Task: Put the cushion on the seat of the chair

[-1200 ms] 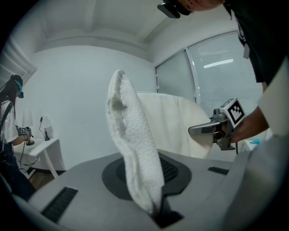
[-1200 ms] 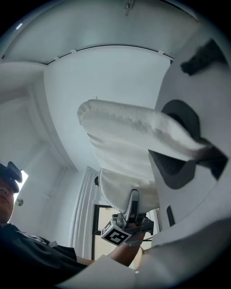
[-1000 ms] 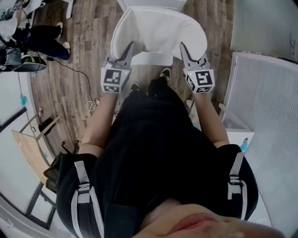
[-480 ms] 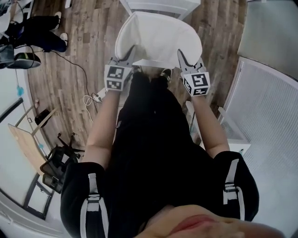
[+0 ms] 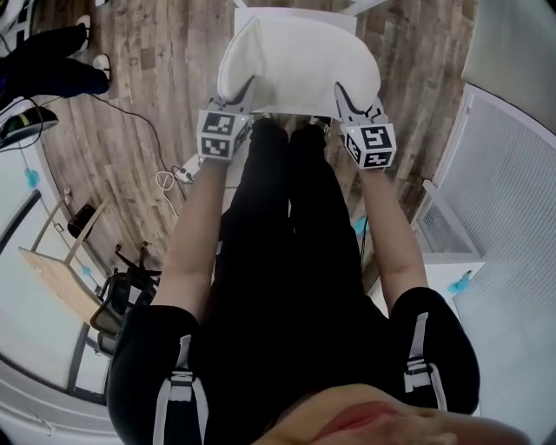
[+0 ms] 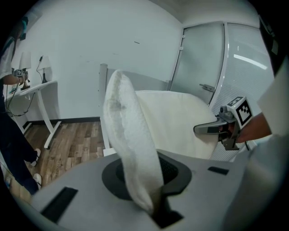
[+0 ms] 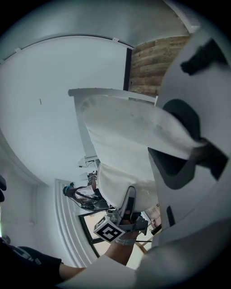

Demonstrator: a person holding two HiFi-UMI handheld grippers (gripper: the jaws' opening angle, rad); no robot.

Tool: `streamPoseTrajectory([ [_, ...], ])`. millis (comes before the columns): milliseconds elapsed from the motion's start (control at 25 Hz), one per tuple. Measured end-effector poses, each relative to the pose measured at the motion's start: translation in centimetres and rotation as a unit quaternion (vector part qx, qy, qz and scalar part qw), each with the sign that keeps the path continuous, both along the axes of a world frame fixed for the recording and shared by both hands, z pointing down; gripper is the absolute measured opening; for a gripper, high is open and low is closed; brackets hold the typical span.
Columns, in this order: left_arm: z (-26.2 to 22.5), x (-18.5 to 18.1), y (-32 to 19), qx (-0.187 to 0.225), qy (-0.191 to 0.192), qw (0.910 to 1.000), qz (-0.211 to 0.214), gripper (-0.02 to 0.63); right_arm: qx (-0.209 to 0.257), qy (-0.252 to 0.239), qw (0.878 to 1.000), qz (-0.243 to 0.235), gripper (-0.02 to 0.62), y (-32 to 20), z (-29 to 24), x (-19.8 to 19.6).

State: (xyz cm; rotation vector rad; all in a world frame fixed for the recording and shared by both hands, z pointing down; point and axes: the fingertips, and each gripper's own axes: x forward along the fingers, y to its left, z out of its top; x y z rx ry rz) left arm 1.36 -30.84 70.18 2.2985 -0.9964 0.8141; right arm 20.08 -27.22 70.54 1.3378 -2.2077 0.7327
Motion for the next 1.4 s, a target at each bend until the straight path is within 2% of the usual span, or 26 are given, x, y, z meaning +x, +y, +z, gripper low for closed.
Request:
streamPoseTrajectory([
  [320,7.0,-0.4,0.0,-0.031,-0.001,0.9995,-0.005,0.056,-0.028,0.0,1.0,0.006,0.061,-0.1,6.9,-0.3],
  [680,14.6,-0.8,-0.1,-0.083,-0.001,0.9964,-0.017,0.057,-0.088,-0.012,0.996,0.0,0.064,-0.9,14.5,-0.3],
  [1120,20.3,-0.4,-1.7,-0.135,-0.016,0.9906,-0.013,0.058,-0.145,-0.021,0.989,0.003,0.075,-2.4,20.9,0.6],
  [1280,21.9,-0.5,-1.9,-0.162,-0.003,0.9865,-0.025,0.058,-0.162,-0.02,0.987,0.005,0.081,-2.6,22.5,0.9],
  [1400,22.9,-0.6,-2.3,-0.168,-0.014,0.9854,-0.02,0.06,-0.171,-0.017,0.985,0.006,0.081,-2.8,23.5,1.1],
])
